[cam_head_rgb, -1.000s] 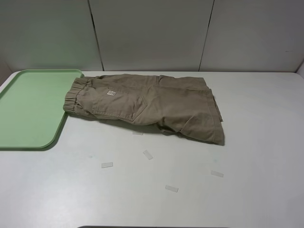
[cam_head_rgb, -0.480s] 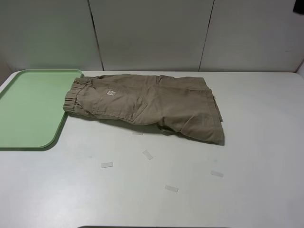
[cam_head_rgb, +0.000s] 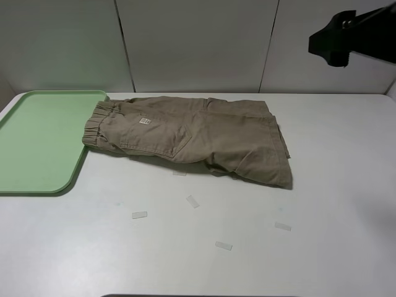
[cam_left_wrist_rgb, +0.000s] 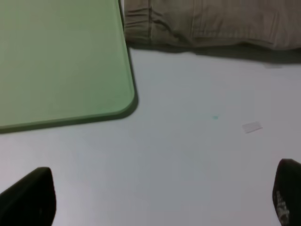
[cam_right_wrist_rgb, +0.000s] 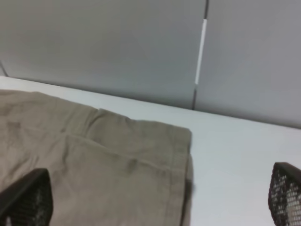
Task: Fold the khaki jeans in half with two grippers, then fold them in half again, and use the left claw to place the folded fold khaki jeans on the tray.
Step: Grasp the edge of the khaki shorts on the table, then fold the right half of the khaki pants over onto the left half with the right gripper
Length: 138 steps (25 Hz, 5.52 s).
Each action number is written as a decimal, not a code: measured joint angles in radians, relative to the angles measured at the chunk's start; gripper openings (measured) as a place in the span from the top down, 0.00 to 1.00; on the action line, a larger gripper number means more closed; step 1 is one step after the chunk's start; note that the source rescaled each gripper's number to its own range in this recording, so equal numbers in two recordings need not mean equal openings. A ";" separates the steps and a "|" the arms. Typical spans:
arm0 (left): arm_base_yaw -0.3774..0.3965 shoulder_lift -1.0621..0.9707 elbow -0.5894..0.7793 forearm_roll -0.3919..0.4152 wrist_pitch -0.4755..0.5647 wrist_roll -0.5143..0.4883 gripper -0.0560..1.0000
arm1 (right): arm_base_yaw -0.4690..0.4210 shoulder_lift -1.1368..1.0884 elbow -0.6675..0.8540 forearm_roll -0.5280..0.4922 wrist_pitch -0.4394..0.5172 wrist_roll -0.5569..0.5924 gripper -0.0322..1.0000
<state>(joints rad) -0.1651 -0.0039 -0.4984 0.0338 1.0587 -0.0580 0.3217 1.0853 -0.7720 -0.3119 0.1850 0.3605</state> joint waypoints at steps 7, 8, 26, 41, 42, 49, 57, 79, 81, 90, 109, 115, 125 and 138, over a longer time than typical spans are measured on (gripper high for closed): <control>0.000 -0.003 0.000 0.000 0.003 0.001 0.08 | 0.000 0.136 0.000 0.001 -0.237 0.000 0.00; 0.000 -0.003 0.000 0.000 0.003 0.001 0.08 | 0.000 0.151 0.000 0.003 -0.260 0.000 0.00; 0.000 -0.003 0.000 0.000 0.003 0.001 0.08 | 0.000 0.242 0.000 0.108 -0.225 0.011 0.00; 0.000 -0.003 0.000 0.000 0.003 0.001 0.08 | -0.199 0.446 -0.210 0.235 0.029 -0.105 0.00; 0.000 -0.003 0.000 0.000 0.003 0.001 0.08 | -0.209 0.472 -0.241 0.262 0.062 -0.144 0.00; 0.000 -0.003 0.000 0.000 0.003 0.001 0.08 | -0.239 0.642 -0.398 0.602 0.260 -0.549 0.00; 0.000 -0.003 0.000 0.000 0.003 0.001 0.08 | -0.290 0.755 -0.431 0.975 0.314 -0.900 0.00; 0.000 -0.003 0.001 0.026 0.004 0.001 0.08 | -0.361 0.983 -0.479 0.946 0.326 -1.012 0.00; 0.000 -0.003 0.001 0.026 0.004 0.001 0.08 | -0.355 0.991 -0.490 0.948 0.326 -1.013 0.00; 0.000 -0.003 0.001 0.026 0.004 0.001 0.08 | -0.317 1.040 -0.496 0.968 0.320 -1.017 0.00; 0.000 -0.003 0.001 0.027 0.005 0.001 0.08 | -0.243 1.076 -0.505 1.011 0.262 -1.040 0.00; 0.000 -0.004 0.001 0.072 0.005 0.001 0.08 | -0.200 1.081 -0.507 1.038 0.241 -1.042 0.00; 0.000 -0.005 0.001 0.139 0.005 0.001 0.08 | -0.129 1.096 -0.506 1.086 0.250 -1.042 0.67; 0.000 -0.005 0.001 0.141 0.004 0.001 0.08 | -0.128 1.064 -0.499 0.972 0.306 -1.038 0.97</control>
<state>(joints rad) -0.1651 -0.0090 -0.4973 0.1747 1.0625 -0.0567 0.1939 2.1490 -1.2713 0.6601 0.4908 -0.6772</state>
